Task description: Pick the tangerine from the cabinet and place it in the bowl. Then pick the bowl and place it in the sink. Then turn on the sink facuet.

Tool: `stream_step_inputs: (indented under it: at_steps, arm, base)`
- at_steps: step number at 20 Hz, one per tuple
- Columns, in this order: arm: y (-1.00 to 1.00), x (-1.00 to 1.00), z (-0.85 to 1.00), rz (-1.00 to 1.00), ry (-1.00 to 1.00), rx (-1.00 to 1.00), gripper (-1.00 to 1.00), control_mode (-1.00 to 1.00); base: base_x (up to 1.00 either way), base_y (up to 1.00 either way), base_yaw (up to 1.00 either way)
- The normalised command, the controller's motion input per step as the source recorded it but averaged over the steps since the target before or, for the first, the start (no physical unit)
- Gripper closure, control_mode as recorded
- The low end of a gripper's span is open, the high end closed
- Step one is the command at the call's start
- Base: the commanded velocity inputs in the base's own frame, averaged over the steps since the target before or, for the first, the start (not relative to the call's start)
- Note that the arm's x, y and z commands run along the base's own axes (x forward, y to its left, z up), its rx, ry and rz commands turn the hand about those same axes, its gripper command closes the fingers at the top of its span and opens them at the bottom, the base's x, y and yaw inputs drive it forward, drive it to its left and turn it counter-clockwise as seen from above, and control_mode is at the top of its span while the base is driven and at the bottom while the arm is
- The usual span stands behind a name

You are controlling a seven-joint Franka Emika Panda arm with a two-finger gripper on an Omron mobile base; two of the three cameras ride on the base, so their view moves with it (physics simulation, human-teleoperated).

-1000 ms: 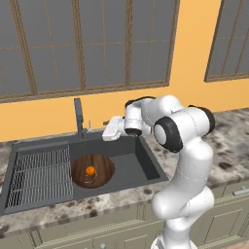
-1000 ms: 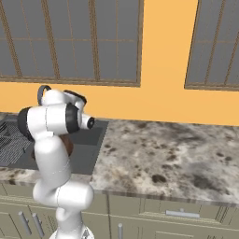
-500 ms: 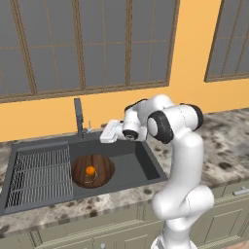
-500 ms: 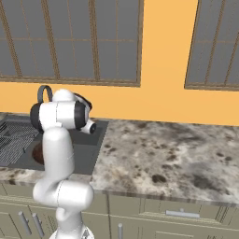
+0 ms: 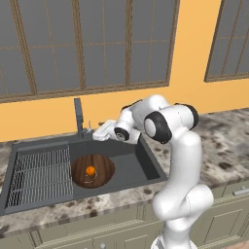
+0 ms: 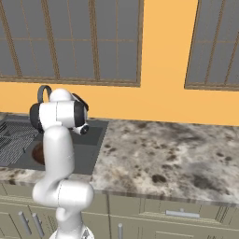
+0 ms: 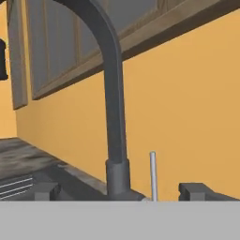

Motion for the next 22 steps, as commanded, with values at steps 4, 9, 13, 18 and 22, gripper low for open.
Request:
stream_step_inputs:
  at_steps: [4,9,13,18,22]
  arm:
    - [0.0,0.52,-0.05,-0.17,0.0,0.0,-1.0,-1.0]
    - [0.0,0.54,-0.19,-0.09,0.0,0.0,-1.0,-1.0]
    - [0.03,0.51,-0.3,-0.04,0.0,0.0,-1.0,-1.0]
    - [0.13,0.52,-0.2,-0.02,0.0,0.0,-1.0,-1.0]
    - [0.21,0.37,-0.05,-0.03,0.0,0.0,-1.0,-1.0]
  base:
    - [0.0,0.0,0.0]
    - [0.0,0.0,0.0]
    - [0.0,0.0,0.0]
    - [0.0,0.0,0.0]
    - [0.0,0.0,0.0]
